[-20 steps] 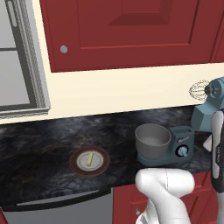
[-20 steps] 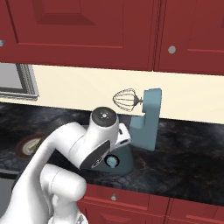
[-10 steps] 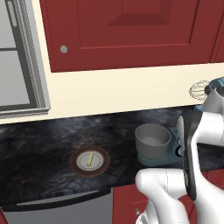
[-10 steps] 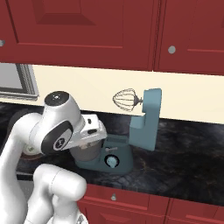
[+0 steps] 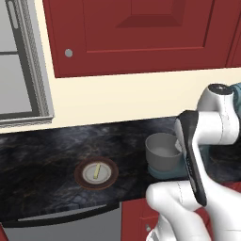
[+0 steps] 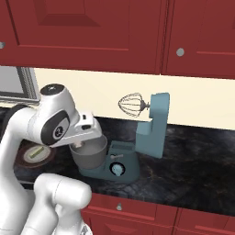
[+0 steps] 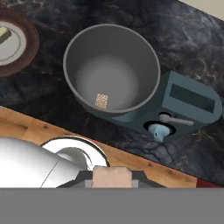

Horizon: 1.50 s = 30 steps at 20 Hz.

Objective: Add butter and sugar cubes to the stand mixer bowl and then turn on the stand mixer to begin making frosting.

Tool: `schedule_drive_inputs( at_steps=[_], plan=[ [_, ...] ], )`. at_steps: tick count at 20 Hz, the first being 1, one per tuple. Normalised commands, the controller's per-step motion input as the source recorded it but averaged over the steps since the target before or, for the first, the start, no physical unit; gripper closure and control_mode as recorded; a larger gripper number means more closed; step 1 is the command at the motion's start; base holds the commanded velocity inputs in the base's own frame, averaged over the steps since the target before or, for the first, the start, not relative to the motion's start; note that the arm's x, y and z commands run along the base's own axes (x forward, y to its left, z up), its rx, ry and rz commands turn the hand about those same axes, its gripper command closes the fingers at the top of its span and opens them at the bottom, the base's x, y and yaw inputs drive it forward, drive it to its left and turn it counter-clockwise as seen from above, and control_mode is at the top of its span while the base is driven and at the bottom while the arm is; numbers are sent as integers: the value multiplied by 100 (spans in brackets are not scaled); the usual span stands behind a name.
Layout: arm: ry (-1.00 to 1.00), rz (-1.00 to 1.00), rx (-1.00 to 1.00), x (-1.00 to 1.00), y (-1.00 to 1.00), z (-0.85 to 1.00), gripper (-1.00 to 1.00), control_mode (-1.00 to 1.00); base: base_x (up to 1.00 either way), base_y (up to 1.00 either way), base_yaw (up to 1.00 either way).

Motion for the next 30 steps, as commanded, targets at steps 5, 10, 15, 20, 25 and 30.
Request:
schedule_drive_inputs(
  at_steps=[5,10,15,20,25,30],
  plan=[
    [1,2,6,34,18,-9,100,-100,0,0,0],
    [0,0,-1,37,10,-21,100,-100,0,0,0],
    [0,0,0,36,3,-38,100,-100,0,0,0],
    [4,0,0,30,8,-41,100,-100,0,0,0],
    [9,0,0,25,11,-43,100,-100,0,0,0],
    [12,0,0,22,6,-37,100,-100,0,0,0]
  ],
)
